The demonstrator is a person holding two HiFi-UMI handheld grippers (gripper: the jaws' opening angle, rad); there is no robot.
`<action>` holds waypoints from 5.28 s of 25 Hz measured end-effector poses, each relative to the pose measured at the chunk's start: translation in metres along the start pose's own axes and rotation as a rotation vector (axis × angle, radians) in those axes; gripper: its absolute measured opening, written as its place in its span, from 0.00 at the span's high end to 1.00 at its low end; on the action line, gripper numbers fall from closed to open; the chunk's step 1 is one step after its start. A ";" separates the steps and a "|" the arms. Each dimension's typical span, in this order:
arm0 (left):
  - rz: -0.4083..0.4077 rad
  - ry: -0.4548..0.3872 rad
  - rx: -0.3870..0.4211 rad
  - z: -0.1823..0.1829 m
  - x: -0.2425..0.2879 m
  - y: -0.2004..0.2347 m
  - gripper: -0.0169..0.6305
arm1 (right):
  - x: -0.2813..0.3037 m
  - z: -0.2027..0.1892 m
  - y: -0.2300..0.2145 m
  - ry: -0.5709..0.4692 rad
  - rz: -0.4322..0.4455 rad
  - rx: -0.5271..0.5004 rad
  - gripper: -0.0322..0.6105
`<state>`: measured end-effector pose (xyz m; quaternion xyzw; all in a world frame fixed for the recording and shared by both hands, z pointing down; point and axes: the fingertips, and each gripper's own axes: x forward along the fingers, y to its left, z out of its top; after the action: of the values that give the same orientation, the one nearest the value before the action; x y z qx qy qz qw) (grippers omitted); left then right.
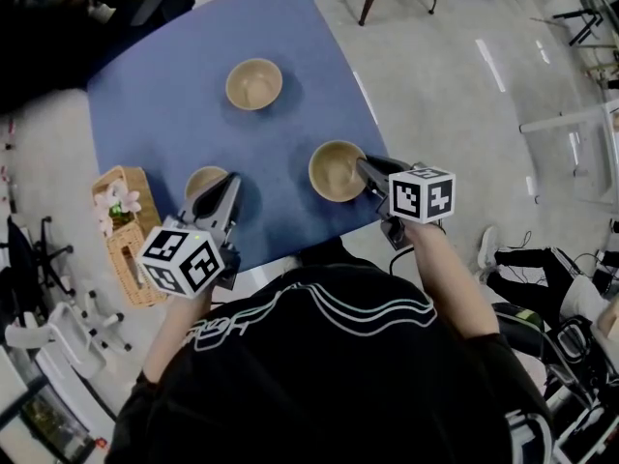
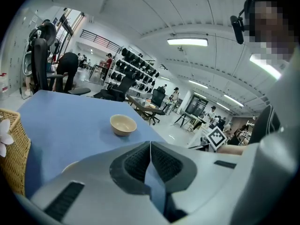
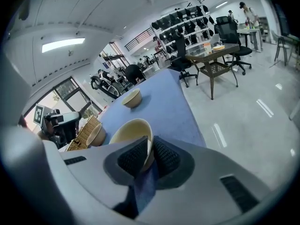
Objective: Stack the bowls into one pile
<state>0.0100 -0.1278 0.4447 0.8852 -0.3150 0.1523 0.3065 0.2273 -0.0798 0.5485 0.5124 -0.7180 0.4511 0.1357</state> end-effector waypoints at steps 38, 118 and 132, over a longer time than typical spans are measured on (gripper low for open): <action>0.223 -0.182 -0.112 0.027 -0.011 0.032 0.93 | 0.020 0.138 0.057 -0.023 0.238 -0.230 0.89; 0.283 -0.229 -0.200 0.012 -0.104 0.095 0.93 | 0.119 0.130 0.159 0.010 0.228 -0.428 0.61; 0.251 -0.244 -0.181 -0.001 -0.158 0.096 0.93 | 0.125 0.045 0.215 0.112 0.270 -0.457 0.61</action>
<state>-0.1722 -0.1131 0.4153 0.8197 -0.4702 0.0521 0.3230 0.0002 -0.1770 0.4959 0.3423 -0.8544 0.3191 0.2261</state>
